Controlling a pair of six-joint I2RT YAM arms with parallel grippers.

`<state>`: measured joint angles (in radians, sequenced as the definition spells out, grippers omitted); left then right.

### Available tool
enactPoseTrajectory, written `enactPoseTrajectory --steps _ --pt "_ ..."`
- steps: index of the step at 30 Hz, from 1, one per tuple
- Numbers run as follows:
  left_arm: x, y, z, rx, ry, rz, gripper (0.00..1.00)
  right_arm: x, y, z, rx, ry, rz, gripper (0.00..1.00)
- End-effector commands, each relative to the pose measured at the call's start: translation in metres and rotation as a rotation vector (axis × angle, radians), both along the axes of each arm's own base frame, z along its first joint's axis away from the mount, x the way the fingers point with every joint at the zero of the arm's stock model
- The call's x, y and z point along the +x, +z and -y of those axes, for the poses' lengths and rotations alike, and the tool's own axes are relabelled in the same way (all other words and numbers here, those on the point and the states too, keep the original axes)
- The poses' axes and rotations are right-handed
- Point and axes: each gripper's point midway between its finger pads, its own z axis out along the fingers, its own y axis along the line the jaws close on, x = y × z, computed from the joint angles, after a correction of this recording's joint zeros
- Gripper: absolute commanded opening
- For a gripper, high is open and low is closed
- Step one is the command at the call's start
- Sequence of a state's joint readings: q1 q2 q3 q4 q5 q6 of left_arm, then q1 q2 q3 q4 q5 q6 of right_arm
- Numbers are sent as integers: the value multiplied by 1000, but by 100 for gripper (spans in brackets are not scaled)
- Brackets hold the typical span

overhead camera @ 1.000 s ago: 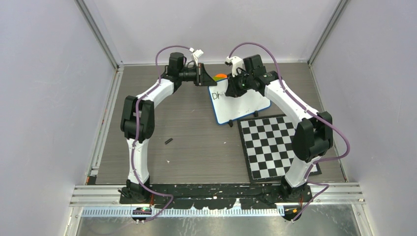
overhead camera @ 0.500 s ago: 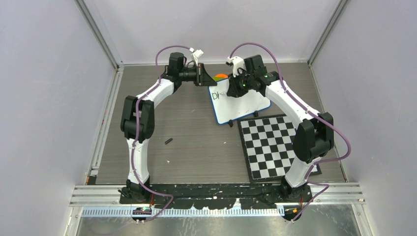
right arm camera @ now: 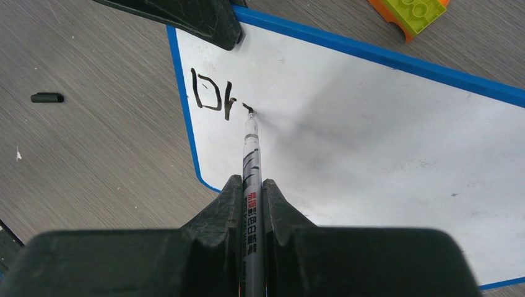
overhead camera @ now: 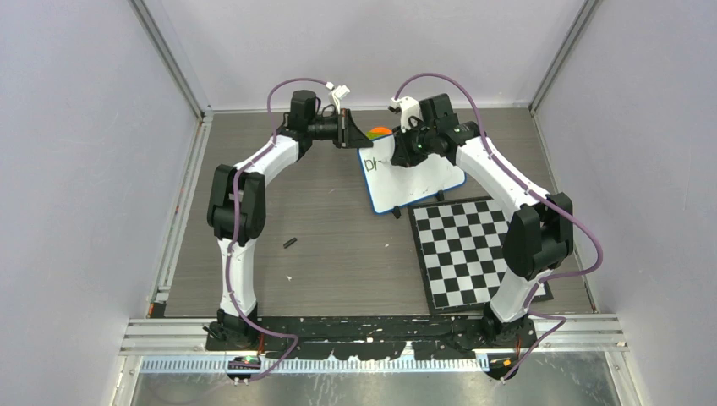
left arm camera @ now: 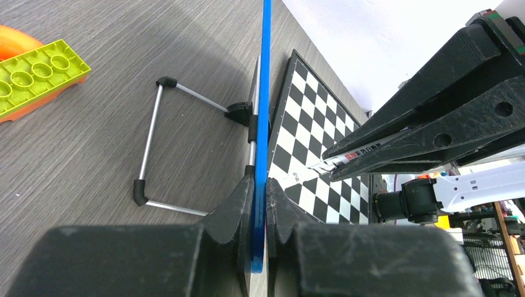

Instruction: Write a sentence on the whiteboard

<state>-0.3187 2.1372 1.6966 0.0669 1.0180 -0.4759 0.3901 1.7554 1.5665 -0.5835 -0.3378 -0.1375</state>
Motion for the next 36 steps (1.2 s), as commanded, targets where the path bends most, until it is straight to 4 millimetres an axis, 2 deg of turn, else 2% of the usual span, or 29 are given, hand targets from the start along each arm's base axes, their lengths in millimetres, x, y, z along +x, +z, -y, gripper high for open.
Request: enactPoseTrajectory --steps 1,7,15,19,36 --pt "-9 2 5 17 -14 -14 0 20 20 10 -21 -40 83 0" --pt "-9 4 5 16 -12 -12 0 22 26 6 -8 -34 85 0" --pt "-10 4 5 15 -14 -11 0 17 21 -13 -5 9 74 0" --pt "-11 4 4 16 -15 -9 0 15 19 -16 -2 14 71 0" --pt "-11 2 4 18 -14 -10 0 2 -2 5 -58 -1 36 0"
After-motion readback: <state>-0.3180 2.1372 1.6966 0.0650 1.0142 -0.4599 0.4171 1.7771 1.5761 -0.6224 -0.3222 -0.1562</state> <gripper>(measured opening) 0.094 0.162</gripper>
